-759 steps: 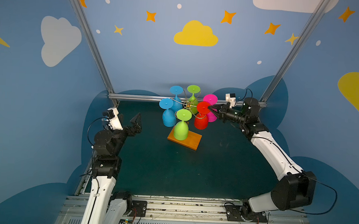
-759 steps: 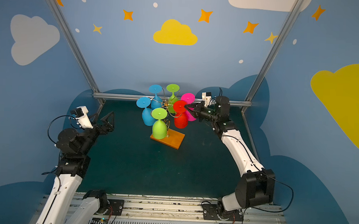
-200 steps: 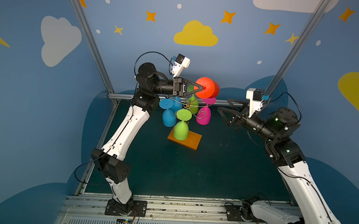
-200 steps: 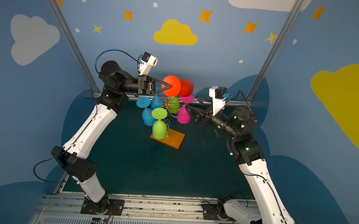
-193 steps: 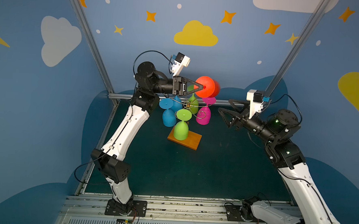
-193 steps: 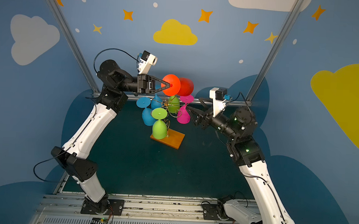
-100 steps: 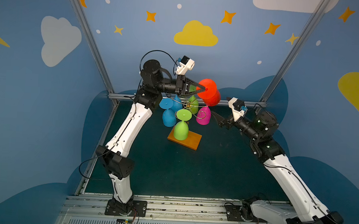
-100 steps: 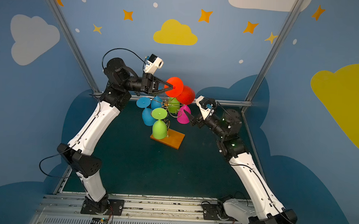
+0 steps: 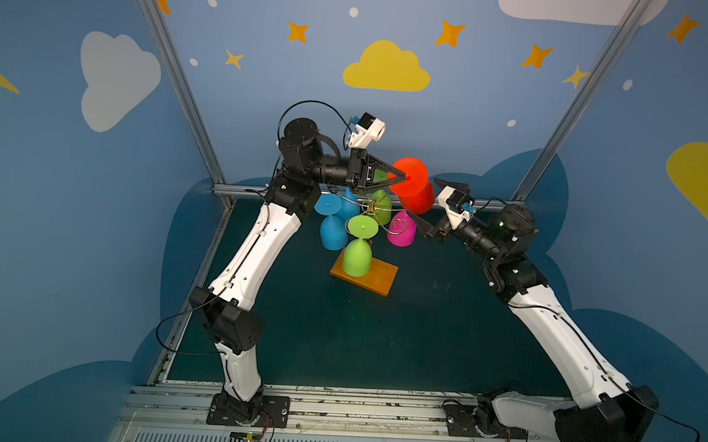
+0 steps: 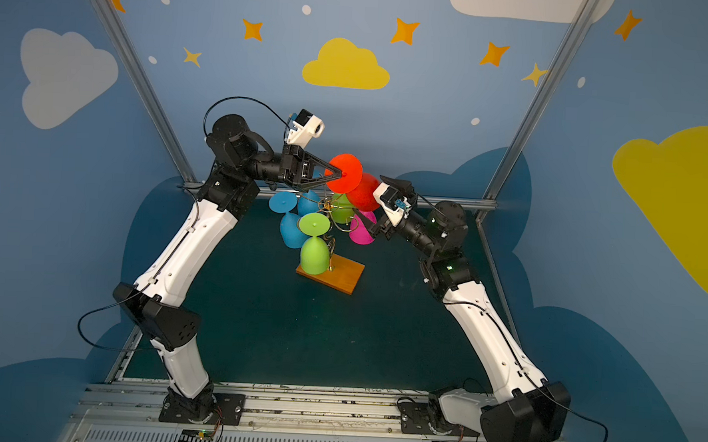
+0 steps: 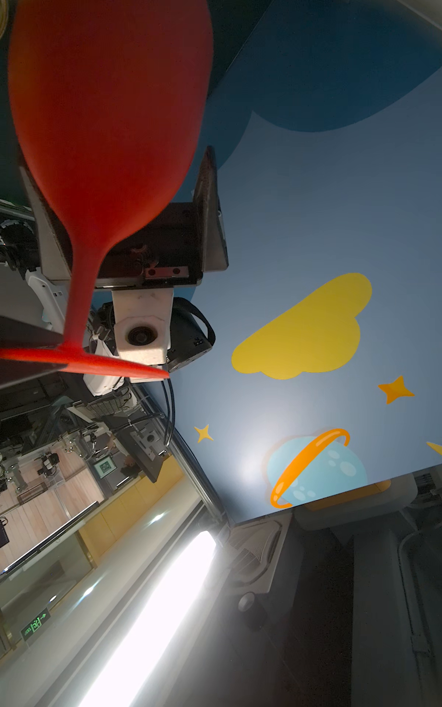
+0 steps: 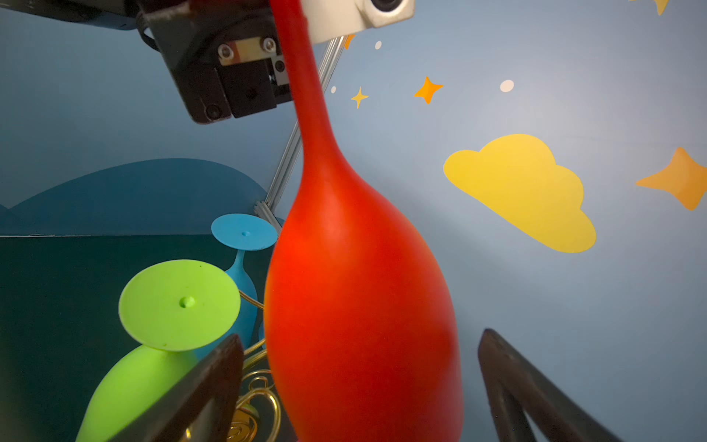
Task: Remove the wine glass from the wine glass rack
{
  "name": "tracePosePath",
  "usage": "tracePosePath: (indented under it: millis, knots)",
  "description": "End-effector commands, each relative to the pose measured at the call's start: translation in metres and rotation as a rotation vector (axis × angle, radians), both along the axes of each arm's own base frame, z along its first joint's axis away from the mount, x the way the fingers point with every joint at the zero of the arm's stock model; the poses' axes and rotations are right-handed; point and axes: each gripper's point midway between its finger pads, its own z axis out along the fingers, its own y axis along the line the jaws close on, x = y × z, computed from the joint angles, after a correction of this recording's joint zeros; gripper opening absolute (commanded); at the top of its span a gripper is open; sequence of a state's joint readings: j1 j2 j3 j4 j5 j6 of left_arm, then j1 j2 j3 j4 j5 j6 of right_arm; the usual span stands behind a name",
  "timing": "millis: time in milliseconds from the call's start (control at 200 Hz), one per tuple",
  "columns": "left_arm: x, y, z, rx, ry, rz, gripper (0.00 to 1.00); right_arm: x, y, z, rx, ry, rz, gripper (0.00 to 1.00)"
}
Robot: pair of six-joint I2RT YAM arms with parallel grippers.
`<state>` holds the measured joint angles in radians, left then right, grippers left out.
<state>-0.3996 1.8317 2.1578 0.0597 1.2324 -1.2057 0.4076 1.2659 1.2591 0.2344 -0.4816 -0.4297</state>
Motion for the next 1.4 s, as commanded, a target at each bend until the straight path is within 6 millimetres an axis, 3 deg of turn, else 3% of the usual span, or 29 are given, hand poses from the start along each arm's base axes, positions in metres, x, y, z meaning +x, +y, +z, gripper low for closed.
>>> tracePosePath:
  millis: [0,476,816,1151,1282,1392]
  knots:
    - [-0.01,0.002,0.009,-0.017,-0.041,-0.021,0.04,-0.001,0.002,0.021,0.016,-0.057,0.022,0.94]
    - [-0.011,-0.002,0.008,-0.023,-0.037,-0.038,0.04,0.015,0.013,0.02,0.034,-0.01,0.047,0.94]
    - [-0.005,-0.004,0.002,-0.015,-0.019,-0.04,0.04,0.016,0.016,0.024,0.047,0.016,0.061,0.92]
    - [0.001,-0.004,-0.005,-0.005,-0.039,-0.019,0.09,0.01,0.021,0.02,0.057,0.058,0.082,0.66]
    - [0.012,0.0,-0.012,0.002,-0.052,0.024,0.17,0.007,0.019,0.018,0.06,0.097,0.07,0.52]
    - [0.021,0.004,-0.014,-0.002,-0.076,0.066,0.3,0.003,0.015,0.016,0.079,0.152,0.048,0.48]
